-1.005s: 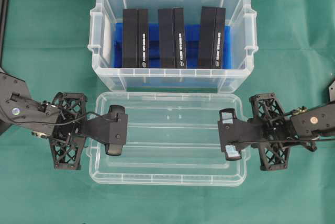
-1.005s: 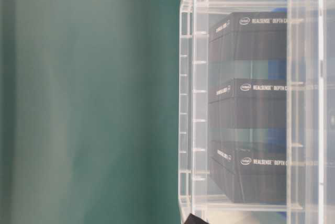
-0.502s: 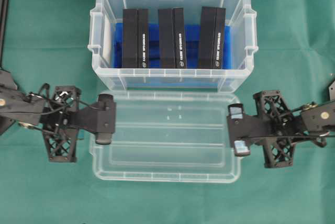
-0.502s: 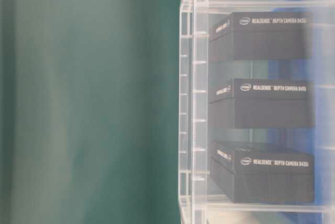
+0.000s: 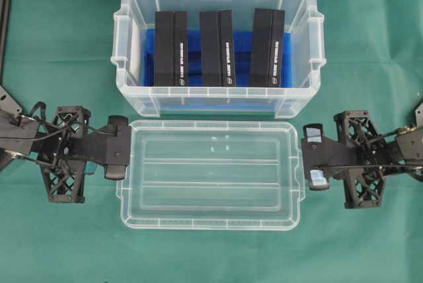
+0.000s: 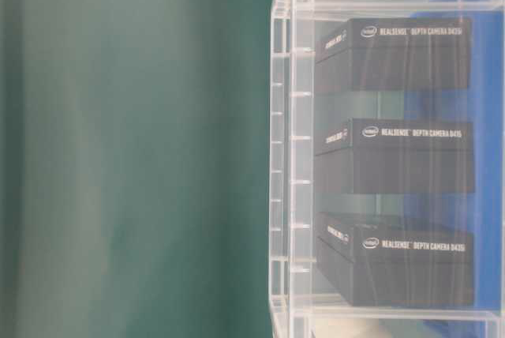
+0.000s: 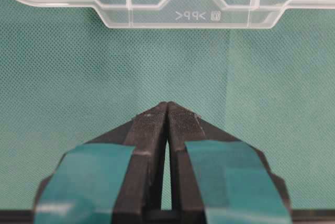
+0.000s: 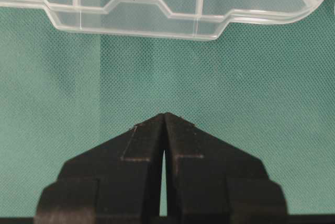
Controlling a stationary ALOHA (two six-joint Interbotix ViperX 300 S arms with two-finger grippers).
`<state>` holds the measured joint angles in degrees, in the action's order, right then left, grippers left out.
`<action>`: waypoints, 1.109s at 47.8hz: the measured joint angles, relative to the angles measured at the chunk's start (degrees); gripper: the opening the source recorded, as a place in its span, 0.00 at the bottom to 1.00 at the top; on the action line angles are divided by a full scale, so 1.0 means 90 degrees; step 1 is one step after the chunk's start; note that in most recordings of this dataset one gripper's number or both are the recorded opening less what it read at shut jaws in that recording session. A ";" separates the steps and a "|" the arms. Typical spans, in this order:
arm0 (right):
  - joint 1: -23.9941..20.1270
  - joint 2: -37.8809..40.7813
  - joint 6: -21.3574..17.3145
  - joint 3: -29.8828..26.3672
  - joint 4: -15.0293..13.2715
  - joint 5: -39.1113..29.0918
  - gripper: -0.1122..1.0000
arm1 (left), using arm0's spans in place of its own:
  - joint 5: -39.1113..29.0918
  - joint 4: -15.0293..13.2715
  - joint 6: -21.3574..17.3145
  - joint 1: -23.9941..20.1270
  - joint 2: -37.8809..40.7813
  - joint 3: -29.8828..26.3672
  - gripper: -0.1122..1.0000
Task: Clamp the lid of the box with both arms, then lift and open it.
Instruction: 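Lower the lid onto the cloth in front of the box, then open both grippers to release the lid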
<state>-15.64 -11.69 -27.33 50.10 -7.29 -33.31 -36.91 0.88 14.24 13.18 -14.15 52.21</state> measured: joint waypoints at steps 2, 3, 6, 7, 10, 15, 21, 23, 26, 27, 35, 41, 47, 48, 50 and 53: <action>0.0000 0.0000 -0.0010 0.0000 0.0000 0.0010 0.10 | 0.0000 0.0000 0.0000 0.0000 0.0000 0.0000 0.11; 0.0000 0.0000 -0.0010 -0.0010 0.0000 0.0000 0.10 | 0.0000 0.0000 0.0000 0.0000 0.0000 0.0000 0.11; -0.0010 0.0000 -0.0010 -0.0010 0.0000 0.0000 0.10 | 0.0000 0.0000 0.0020 0.0020 0.0000 -0.0020 0.11; 0.0000 0.0010 -0.0010 -0.0020 0.0000 0.0000 0.10 | -0.0010 0.0000 0.0049 0.0049 0.0000 -0.0039 0.11; -0.0010 -0.0010 -0.0010 -0.0078 0.0010 -0.0020 0.10 | -0.0010 0.0000 0.0107 0.0127 0.0000 -0.0127 0.11; -0.0049 -0.0088 -0.0010 -0.0244 0.0000 -0.0127 0.10 | -0.0049 0.0000 0.0186 0.0313 0.0000 -0.0293 0.11; -0.0146 -0.0215 -0.0020 -0.0547 0.0000 -0.0459 0.10 | -0.0215 0.0000 0.0215 0.0498 -0.0010 -0.0596 0.11; -0.0176 -0.0244 -0.0010 -0.0654 0.0010 -0.0596 0.10 | -0.0312 0.0000 0.0244 0.0537 -0.0010 -0.0693 0.11; -0.0215 -0.0273 -0.0020 -0.0820 0.0010 -0.0840 0.10 | -0.0537 0.0000 0.0254 0.0596 -0.0010 -0.0879 0.11; -0.0225 -0.0293 -0.0020 -0.0879 0.0010 -0.0938 0.10 | -0.0635 0.0000 0.0234 0.0605 0.0000 -0.0947 0.11; -0.0381 -0.0342 -0.0010 -0.1445 0.0010 -0.1689 0.10 | -0.1279 0.0000 0.0254 0.0820 0.0000 -0.1553 0.11; -0.0537 -0.0352 -0.0020 -0.1846 0.0010 -0.2061 0.10 | -0.1543 0.0010 0.0254 0.1025 -0.0039 -0.2021 0.11; -0.0684 -0.0352 -0.0010 -0.2139 0.0010 -0.2275 0.10 | -0.1650 0.0020 0.0225 0.1182 -0.0107 -0.2344 0.11; -0.0703 -0.0352 -0.0010 -0.2148 0.0010 -0.2285 0.10 | -0.1660 0.0020 0.0215 0.1182 -0.0107 -0.2363 0.11; -0.0703 -0.0352 -0.0010 -0.2158 0.0010 -0.2295 0.10 | -0.1670 0.0029 0.0244 0.1182 -0.0127 -0.2383 0.11; -0.0703 -0.0352 -0.0010 -0.2158 0.0010 -0.2305 0.10 | -0.1689 0.0039 0.0234 0.1172 -0.0127 -0.2383 0.11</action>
<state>-21.97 -14.85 -27.42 30.67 -7.21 -54.05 -52.12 1.23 16.35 23.73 -15.29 30.76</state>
